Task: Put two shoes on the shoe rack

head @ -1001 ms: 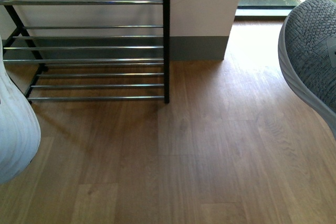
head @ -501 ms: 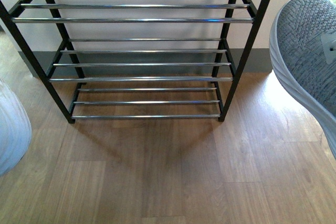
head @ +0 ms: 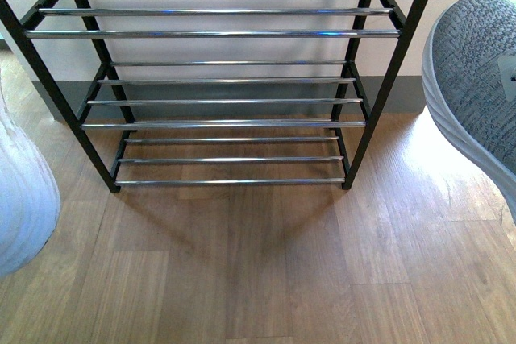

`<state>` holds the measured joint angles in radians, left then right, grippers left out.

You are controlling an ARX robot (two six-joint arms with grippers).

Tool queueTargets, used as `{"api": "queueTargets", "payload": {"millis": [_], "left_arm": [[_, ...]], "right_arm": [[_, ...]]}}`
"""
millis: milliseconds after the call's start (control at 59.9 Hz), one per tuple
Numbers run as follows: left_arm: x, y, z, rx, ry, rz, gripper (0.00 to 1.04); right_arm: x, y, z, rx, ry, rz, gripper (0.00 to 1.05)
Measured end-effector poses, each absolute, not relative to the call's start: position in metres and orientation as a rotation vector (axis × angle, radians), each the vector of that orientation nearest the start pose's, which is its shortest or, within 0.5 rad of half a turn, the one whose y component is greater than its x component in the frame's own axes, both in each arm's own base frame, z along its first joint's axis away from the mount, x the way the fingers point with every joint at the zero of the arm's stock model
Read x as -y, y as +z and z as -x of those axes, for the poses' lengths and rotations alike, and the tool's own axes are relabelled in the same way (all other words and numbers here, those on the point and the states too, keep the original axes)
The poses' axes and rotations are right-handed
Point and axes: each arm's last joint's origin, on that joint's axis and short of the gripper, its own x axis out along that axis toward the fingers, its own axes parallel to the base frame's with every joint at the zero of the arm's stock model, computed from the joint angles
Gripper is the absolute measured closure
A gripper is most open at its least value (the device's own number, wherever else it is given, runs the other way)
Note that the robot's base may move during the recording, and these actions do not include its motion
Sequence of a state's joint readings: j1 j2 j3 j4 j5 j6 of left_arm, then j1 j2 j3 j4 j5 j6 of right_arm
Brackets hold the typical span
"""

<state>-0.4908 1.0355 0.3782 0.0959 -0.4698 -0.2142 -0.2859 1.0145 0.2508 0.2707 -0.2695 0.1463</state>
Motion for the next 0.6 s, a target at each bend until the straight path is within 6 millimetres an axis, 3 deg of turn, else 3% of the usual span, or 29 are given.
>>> {"api": "queueTargets", "payload": {"millis": [601], "left_arm": [[0.0805, 0.1786, -0.1782, -0.495, 0.032, -0.050, 1.03]], "right_arm": [[0.0445, 0.1563, -0.1780, -0.473, -0.055, -0.278, 1.03]]}}
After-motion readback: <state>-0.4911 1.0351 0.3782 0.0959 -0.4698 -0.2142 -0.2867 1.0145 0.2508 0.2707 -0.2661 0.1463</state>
